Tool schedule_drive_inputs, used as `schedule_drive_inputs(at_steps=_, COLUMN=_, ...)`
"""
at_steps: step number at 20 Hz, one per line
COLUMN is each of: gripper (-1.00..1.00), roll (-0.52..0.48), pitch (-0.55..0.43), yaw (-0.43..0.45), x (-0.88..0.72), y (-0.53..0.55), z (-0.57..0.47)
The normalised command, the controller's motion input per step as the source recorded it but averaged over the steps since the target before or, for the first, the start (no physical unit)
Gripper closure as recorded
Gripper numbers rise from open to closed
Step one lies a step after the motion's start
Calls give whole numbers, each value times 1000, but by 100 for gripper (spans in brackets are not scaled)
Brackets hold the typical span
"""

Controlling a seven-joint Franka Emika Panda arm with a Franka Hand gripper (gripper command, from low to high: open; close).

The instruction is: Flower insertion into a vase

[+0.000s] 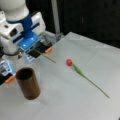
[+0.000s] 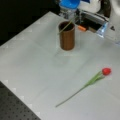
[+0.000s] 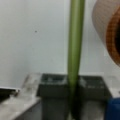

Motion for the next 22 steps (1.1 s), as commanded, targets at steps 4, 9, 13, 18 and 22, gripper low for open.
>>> schedule_drive_inputs(at_steps=4, gripper=100, roll=-77, pitch=-113, yaw=153, x=-548, y=-377, z=-149)
schedule_drive_inputs(at_steps=9, gripper=100, roll=-79, pitch=-85, yaw=173, x=-434, y=-405, z=-147)
schedule_drive_inputs(at_steps=13, gripper=100, roll=-69, pitch=-52, yaw=137, x=-320, y=-315, z=-119)
schedule_drive_inputs(at_steps=18, gripper=100, roll=-75, pitch=-24, yaw=97, x=-288, y=-185, z=-83)
schedule_drive_inputs(at_steps=22, gripper=100, roll=-95, pitch=-2, yaw=95, x=-259, y=-83, z=-71)
